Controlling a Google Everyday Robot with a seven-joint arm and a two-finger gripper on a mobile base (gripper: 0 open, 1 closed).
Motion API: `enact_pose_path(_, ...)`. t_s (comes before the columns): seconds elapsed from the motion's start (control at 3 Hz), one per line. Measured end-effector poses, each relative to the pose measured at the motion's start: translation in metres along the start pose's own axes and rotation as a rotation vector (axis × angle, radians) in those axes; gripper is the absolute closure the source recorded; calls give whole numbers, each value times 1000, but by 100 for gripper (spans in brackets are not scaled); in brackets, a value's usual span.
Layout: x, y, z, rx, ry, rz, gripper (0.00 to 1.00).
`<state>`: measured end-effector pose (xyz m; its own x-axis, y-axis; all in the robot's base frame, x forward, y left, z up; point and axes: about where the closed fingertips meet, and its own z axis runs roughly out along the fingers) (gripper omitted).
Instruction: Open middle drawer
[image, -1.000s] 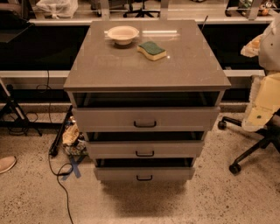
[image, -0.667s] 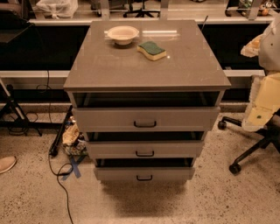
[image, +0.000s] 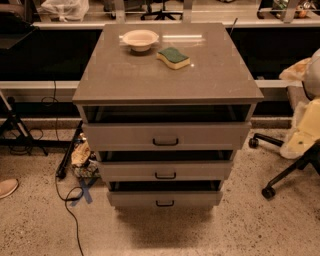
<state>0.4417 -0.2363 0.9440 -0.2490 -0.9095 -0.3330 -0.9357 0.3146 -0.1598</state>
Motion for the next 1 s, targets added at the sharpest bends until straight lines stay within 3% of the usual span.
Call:
enact_pose_path(0.67,38,1,110,-220,-200,50,0)
enact_pose_path(1.0,38,1,110,-220,-200,50,0)
